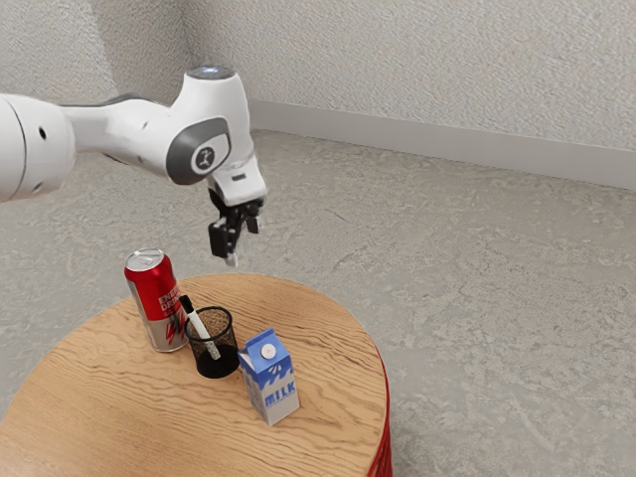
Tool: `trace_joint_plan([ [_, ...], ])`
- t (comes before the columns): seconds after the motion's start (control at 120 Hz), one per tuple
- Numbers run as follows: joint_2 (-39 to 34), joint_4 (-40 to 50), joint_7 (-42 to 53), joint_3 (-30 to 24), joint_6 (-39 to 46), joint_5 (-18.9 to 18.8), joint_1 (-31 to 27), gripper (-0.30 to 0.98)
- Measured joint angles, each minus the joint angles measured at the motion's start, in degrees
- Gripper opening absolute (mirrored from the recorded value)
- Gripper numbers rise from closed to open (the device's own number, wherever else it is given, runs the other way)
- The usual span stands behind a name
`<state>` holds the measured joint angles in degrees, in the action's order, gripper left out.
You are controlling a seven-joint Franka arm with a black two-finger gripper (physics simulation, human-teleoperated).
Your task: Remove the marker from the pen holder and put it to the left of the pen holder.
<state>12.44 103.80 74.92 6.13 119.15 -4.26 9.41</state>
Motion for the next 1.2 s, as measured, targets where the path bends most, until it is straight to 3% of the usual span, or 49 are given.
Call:
trace_joint_plan([
  [0.325,-10.2,17.6,7.0,3.9,0.1,-0.4,4.6,0.69],
  [0.75,-11.7,22.1,11.6,7.0,0.7,-1.0,8.9,0.69],
  [1.008,-10.1,21.6,9.0,7.4,0.1,-9.9,6.9,0.69],
  [1.2,-9.0,21.4,6.1,7.4,0.6,-12.6,5.0,0.66],
])
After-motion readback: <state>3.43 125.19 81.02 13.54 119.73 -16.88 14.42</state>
